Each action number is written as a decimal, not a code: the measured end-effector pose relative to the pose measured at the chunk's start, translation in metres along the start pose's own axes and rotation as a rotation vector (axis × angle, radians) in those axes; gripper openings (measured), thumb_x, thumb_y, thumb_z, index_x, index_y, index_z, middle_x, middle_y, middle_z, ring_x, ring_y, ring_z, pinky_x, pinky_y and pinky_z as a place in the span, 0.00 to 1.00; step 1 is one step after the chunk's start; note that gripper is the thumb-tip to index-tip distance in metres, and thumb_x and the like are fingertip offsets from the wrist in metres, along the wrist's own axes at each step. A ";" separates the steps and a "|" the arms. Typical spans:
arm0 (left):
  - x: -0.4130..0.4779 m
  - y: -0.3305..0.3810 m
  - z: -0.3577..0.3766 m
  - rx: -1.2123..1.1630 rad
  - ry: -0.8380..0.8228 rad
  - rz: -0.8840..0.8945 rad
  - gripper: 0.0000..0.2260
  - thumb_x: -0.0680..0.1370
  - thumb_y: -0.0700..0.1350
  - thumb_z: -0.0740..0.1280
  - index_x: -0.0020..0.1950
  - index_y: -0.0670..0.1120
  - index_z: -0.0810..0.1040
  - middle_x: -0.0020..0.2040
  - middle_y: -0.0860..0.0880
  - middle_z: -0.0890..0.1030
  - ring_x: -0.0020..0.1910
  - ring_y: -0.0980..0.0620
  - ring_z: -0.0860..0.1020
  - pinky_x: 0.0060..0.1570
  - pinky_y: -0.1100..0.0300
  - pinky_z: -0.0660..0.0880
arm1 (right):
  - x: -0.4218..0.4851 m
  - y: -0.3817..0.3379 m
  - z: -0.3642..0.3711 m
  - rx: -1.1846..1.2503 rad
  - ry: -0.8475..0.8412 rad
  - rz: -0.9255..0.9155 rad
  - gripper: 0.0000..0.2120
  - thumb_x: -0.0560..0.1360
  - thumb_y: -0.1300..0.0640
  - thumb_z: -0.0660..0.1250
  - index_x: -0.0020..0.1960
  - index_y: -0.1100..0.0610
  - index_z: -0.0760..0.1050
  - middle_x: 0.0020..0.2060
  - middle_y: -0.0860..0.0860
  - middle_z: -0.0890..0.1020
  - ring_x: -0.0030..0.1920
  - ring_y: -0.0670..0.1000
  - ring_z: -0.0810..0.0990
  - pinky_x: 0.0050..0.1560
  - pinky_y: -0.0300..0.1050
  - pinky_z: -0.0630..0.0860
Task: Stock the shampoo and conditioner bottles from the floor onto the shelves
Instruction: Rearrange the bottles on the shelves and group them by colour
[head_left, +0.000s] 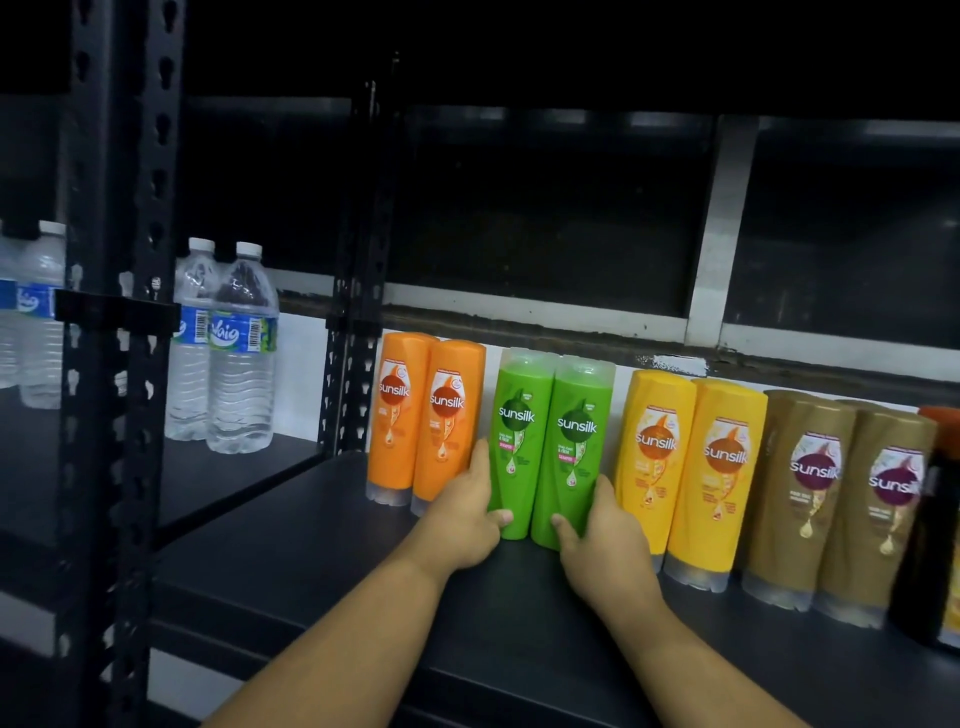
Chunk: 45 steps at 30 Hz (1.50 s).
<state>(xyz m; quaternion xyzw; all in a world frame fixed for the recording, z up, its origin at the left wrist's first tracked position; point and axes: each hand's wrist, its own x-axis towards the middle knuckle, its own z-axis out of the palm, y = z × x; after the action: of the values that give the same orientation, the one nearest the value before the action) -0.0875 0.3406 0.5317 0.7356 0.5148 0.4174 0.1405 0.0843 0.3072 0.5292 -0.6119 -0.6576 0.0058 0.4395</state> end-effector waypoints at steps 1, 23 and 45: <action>0.000 0.001 0.000 0.002 -0.001 0.000 0.40 0.80 0.43 0.72 0.82 0.53 0.49 0.74 0.50 0.71 0.72 0.48 0.71 0.67 0.59 0.66 | 0.000 0.000 0.000 0.003 0.002 -0.004 0.26 0.78 0.53 0.70 0.71 0.58 0.64 0.56 0.57 0.82 0.55 0.61 0.81 0.51 0.51 0.78; 0.002 -0.005 -0.008 0.158 0.076 -0.041 0.15 0.79 0.52 0.69 0.61 0.45 0.81 0.47 0.49 0.83 0.48 0.48 0.81 0.52 0.51 0.80 | 0.001 0.000 -0.015 -0.170 0.077 0.053 0.18 0.74 0.41 0.72 0.50 0.55 0.78 0.40 0.51 0.82 0.44 0.56 0.81 0.39 0.43 0.69; -0.066 -0.035 -0.094 0.457 -0.122 0.009 0.07 0.80 0.54 0.67 0.54 0.55 0.83 0.51 0.55 0.82 0.50 0.54 0.80 0.55 0.52 0.79 | -0.007 -0.003 -0.022 -0.103 0.072 0.056 0.13 0.75 0.50 0.72 0.48 0.60 0.78 0.42 0.57 0.83 0.47 0.62 0.82 0.43 0.47 0.75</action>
<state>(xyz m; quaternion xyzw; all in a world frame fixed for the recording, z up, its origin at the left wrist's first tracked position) -0.1898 0.2767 0.5357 0.7745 0.5830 0.2455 -0.0005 0.0941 0.2888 0.5405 -0.6518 -0.6232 -0.0379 0.4306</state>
